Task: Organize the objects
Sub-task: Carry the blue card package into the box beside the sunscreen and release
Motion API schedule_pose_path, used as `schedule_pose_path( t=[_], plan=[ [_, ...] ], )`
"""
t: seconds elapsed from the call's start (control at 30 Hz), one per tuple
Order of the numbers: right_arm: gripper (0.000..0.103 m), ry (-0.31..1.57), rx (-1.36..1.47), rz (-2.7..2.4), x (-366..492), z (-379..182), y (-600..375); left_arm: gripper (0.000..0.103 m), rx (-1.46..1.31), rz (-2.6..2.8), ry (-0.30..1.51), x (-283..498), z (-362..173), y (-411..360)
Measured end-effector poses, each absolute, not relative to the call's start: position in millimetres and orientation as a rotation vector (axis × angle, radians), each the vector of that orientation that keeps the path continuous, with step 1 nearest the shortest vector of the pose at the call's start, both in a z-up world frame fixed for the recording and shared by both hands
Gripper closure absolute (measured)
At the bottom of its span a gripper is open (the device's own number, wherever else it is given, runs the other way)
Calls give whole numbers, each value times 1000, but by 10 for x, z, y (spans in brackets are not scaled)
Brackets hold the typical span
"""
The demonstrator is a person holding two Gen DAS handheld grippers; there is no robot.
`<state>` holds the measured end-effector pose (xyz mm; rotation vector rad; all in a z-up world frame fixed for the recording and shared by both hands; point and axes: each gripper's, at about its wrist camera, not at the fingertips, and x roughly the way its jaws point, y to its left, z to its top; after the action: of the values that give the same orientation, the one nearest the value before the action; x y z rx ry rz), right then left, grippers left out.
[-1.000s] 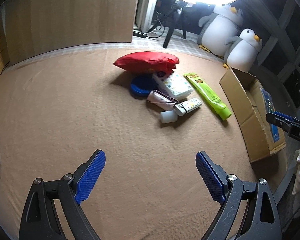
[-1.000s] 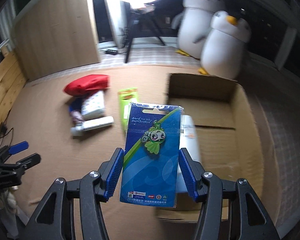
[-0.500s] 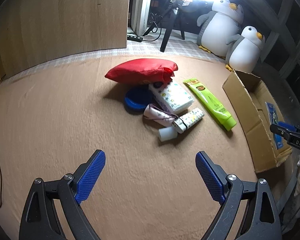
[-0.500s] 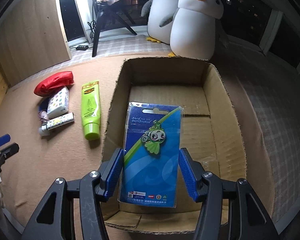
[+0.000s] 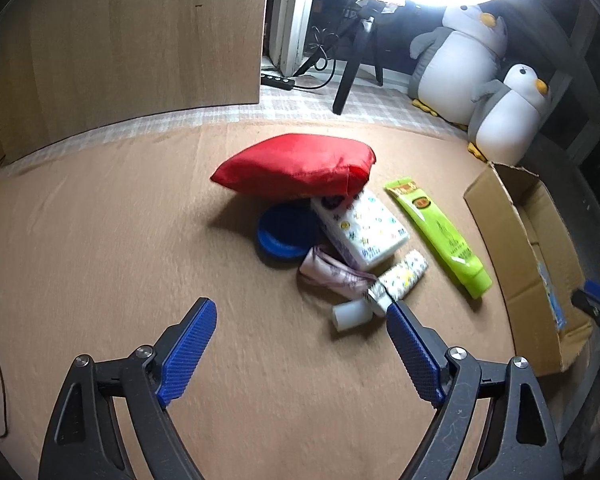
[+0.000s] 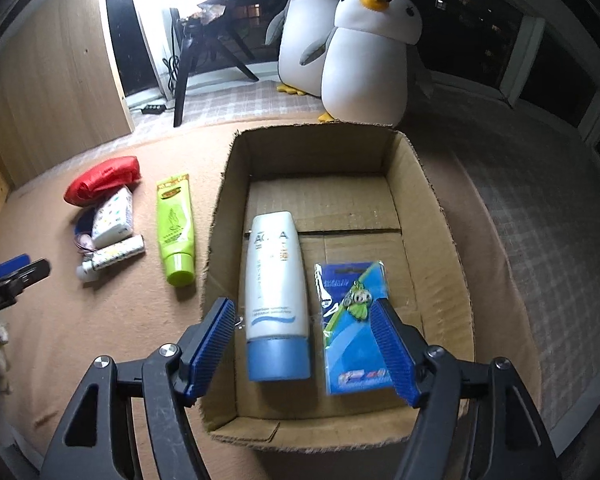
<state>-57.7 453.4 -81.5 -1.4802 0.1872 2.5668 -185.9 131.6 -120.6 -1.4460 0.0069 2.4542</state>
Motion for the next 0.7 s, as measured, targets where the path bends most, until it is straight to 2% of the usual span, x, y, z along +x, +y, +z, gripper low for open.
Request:
schedule_pose_path(
  t=[0.2, 0.33, 0.47, 0.53, 0.7],
  plan=[
    [36, 251, -1470, 2603, -407, -692, 4415, 17, -1451, 2437, 6, -2065, -1214, 1442],
    [36, 282, -1453, 2623, -294, -613, 4328, 26, -1470, 2418, 19, -2178, -1255, 1523],
    [36, 296, -1451, 2644, -219, -564, 4228, 30, -1492, 2400, 23, -2285, -1318, 1578],
    [36, 297, -1447, 2654, -194, -538, 4181, 37, -1507, 2388, 34, -2322, -1364, 1603],
    [36, 306, -1438, 2663, -155, -502, 4114, 42, -1532, 2358, 72, -2379, -1450, 1667]
  ],
)
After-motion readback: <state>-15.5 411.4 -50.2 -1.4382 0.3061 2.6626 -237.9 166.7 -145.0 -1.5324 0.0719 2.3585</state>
